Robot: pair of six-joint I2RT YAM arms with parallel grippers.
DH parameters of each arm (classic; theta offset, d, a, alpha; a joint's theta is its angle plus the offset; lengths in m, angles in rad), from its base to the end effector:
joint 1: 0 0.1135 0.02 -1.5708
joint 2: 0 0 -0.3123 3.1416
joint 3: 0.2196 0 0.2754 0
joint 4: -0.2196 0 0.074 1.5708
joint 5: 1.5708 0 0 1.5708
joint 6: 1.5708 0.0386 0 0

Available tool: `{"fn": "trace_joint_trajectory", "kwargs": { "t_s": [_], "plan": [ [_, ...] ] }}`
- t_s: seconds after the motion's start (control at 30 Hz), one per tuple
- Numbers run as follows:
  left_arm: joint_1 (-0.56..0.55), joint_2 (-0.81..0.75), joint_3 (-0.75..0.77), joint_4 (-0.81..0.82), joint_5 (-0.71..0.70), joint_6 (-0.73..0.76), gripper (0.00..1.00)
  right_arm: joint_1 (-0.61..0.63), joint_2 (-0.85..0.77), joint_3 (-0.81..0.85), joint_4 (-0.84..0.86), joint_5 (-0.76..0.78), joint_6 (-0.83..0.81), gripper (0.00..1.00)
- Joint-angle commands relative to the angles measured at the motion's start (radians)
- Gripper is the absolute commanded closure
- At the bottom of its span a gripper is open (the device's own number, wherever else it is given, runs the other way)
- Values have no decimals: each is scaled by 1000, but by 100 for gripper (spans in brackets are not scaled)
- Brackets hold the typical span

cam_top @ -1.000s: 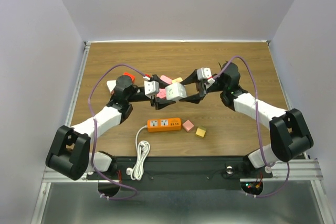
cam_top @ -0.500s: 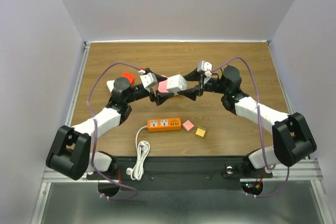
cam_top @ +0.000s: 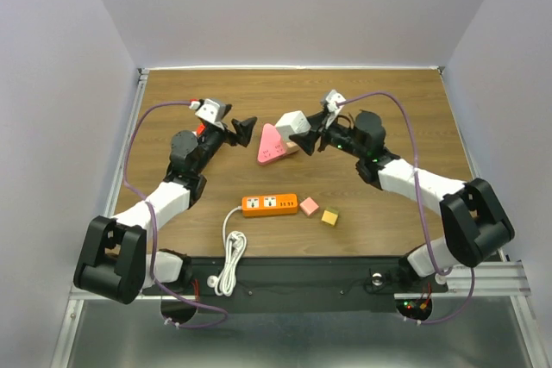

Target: Insert the plug

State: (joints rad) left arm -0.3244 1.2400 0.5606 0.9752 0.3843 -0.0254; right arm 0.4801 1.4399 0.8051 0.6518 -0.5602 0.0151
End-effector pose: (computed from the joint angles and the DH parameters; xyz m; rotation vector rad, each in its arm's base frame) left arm 0.2517 -0.0999 0.3187 0.5204 1.2094 -0.5431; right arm 0.2902 0.1743 0.3139 -0.7990 1.4049 0.8193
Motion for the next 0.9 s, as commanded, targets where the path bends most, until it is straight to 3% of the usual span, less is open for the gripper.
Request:
{"fn": "trace_joint_trajectory", "kwargs": {
  "t_s": [0.0,0.33,0.87],
  "plan": [
    [16,-33,-8,80,-324,-82,8,109,60,72,-23,197,-7,100],
    [47,65,65,36,-349,-134,5,149,227,195,-83,246,13,100],
    [48,119,101,17,-354,-123,5,175,298,283,-196,411,-4,100]
  ]
}}
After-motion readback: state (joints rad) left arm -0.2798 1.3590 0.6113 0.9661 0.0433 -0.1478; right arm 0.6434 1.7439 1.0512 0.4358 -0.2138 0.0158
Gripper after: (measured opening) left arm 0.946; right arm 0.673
